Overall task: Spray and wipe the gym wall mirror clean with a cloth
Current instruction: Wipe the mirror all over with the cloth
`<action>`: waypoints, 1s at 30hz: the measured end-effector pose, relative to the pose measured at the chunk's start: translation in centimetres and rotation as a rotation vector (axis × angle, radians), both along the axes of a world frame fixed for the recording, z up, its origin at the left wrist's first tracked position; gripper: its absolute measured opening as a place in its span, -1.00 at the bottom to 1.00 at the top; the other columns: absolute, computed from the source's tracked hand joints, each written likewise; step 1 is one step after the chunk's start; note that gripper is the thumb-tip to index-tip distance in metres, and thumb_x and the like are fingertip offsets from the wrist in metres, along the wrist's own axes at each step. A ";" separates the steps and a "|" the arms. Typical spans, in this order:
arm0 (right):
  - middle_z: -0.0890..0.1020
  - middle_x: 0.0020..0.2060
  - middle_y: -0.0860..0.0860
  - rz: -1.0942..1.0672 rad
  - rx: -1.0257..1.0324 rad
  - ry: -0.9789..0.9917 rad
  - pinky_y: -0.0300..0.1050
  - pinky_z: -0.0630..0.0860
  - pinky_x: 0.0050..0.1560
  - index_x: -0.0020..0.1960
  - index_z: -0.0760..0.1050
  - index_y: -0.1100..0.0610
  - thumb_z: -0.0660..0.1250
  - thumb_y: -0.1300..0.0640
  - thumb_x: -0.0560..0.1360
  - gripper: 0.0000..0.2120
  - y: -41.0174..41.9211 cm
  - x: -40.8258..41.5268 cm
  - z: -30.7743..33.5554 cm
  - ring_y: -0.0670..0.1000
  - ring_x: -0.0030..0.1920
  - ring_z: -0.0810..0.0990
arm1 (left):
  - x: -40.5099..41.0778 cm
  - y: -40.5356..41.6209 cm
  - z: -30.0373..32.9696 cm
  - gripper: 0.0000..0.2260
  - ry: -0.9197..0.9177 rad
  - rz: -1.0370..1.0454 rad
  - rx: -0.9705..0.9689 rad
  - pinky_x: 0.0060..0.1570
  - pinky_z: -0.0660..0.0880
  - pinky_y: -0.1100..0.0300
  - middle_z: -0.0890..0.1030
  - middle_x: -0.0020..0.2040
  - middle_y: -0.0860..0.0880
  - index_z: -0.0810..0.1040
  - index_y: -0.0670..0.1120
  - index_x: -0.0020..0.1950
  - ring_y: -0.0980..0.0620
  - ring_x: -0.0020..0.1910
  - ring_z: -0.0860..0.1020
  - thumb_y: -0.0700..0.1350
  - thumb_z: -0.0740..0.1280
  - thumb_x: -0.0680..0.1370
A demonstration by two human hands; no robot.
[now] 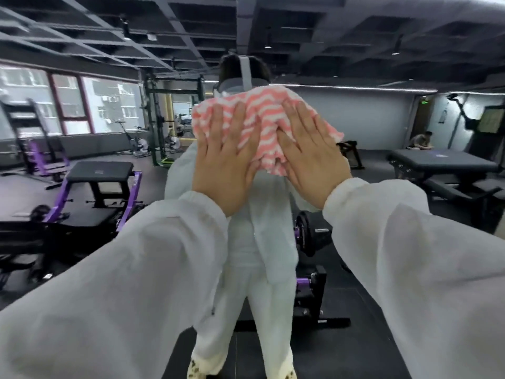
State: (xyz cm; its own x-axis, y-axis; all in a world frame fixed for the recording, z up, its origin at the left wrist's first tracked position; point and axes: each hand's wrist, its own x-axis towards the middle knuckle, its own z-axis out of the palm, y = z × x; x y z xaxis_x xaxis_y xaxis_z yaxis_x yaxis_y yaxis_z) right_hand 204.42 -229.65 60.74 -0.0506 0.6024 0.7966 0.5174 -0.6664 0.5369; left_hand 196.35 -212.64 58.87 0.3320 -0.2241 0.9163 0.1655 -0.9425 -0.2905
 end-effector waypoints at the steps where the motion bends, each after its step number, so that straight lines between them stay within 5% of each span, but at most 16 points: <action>1: 0.21 0.46 0.27 0.008 -0.020 -0.007 0.17 0.09 0.46 0.47 0.11 0.24 0.12 0.07 0.53 -0.44 -0.2 0.2 -0.9 0.26 0.47 0.18 | -0.1 -0.1 -0.9 -0.54 0.036 0.004 -0.008 0.36 0.02 -0.30 0.20 0.48 -0.28 0.15 -0.10 0.47 -0.37 0.43 0.09 0.06 0.02 0.62; 4: 0.24 0.46 0.23 0.093 -0.091 0.012 0.13 -0.03 0.47 0.45 0.14 0.23 0.24 0.18 0.48 -0.42 -1.2 1.3 -4.6 0.24 0.46 0.14 | -0.5 -0.9 -4.9 -0.55 0.128 0.050 -0.014 0.34 0.10 -0.35 0.14 0.49 -0.28 0.12 -0.13 0.46 -0.36 0.43 0.06 0.06 -0.07 0.64; 10: 0.33 0.37 0.11 0.200 -0.346 0.113 0.05 -0.25 0.49 0.32 0.45 0.24 0.01 0.18 0.40 -0.46 -4.1 2.2 -14.8 0.17 0.41 0.19 | -2.0 -4.7 -16.6 -0.58 0.340 0.185 -0.064 0.10 0.44 -0.26 0.23 0.37 -0.25 0.32 -0.17 0.24 -0.36 0.32 0.21 0.03 0.09 0.48; 13: 0.44 0.32 0.10 0.098 -0.559 0.095 0.10 -0.28 0.49 0.24 0.54 0.16 0.00 0.15 0.39 -0.48 -6.4 2.6 -19.5 0.17 0.38 0.25 | -2.2 -6.1 -21.2 -0.49 0.580 0.246 -0.064 0.02 0.49 -0.26 0.31 0.31 -0.24 0.53 -0.15 0.15 -0.36 0.29 0.25 0.15 0.42 0.33; 16: 0.50 0.31 0.06 -0.052 -0.795 0.077 0.12 -0.28 0.49 0.20 0.59 0.08 0.28 0.04 0.40 -0.61 -8.8 2.9 -21.7 0.14 0.38 0.35 | -2.2 -7.3 -23.6 -0.36 0.717 0.260 -0.059 0.08 0.47 -0.27 0.47 0.28 -0.24 0.64 -0.11 0.13 -0.33 0.32 0.25 0.25 0.51 0.18; 19: 0.46 0.34 0.03 -0.024 -0.776 0.115 0.06 -0.19 0.50 0.26 0.52 0.10 0.45 -0.12 0.33 -0.44 -10.3 3.5 -19.9 0.14 0.42 0.25 | -2.0 -8.2 -23.0 -0.40 0.683 0.213 -0.061 0.25 0.22 -0.20 0.27 0.43 -0.21 0.42 -0.12 0.34 -0.27 0.48 -0.02 0.20 0.14 0.41; 22: 0.54 0.26 0.11 0.053 -0.578 0.096 0.00 -0.20 0.49 0.17 0.60 0.16 0.12 -0.01 0.43 -0.54 -11.2 4.3 -14.9 0.17 0.32 0.45 | -0.3 -9.5 -18.2 -0.37 0.556 0.163 -0.100 0.32 0.09 -0.21 -0.15 0.54 -0.21 0.16 -0.20 0.43 -0.32 0.50 -0.08 0.13 0.04 0.46; 25: 0.40 0.38 0.20 0.081 -0.331 0.015 0.03 -0.18 0.48 0.30 0.48 0.19 0.24 0.17 0.38 -0.51 -12.2 6.0 -8.7 0.21 0.39 0.36 | 2.1 -11.2 -10.3 -0.36 0.408 0.146 -0.080 0.36 0.10 -0.30 -0.19 0.51 -0.26 -0.02 -0.23 0.49 -0.43 0.44 0.10 0.13 -0.04 0.54; 28: -0.03 0.53 0.18 0.115 -0.155 -0.005 0.04 -0.19 0.49 0.48 0.12 0.19 0.18 0.37 0.34 -0.28 -13.4 7.0 -2.0 0.17 0.52 -0.04 | 3.3 -12.8 -2.1 -0.37 0.309 0.241 -0.059 0.43 -0.14 -0.24 -0.37 0.43 -0.22 -0.41 -0.10 0.47 -0.39 0.47 -0.11 0.19 -0.24 0.55; 30: 0.14 0.49 0.28 0.117 -0.082 0.040 0.13 0.00 0.47 0.49 0.15 0.25 0.29 0.42 0.33 -0.23 -13.8 6.9 1.4 0.27 0.48 0.12 | 3.8 -13.1 1.8 -0.40 0.292 0.269 -0.076 0.42 -0.18 -0.22 -0.37 0.46 -0.17 -0.44 -0.04 0.41 -0.36 0.47 -0.19 0.22 -0.31 0.50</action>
State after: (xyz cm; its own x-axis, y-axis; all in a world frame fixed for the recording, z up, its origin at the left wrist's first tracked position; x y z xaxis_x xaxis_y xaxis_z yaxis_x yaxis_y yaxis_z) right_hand 211.27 -243.43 62.15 -0.0933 0.6577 0.7475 0.6110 -0.5549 0.5646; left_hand 200.13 -225.74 60.71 0.6187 -0.0286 0.7851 0.3299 -0.8975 -0.2927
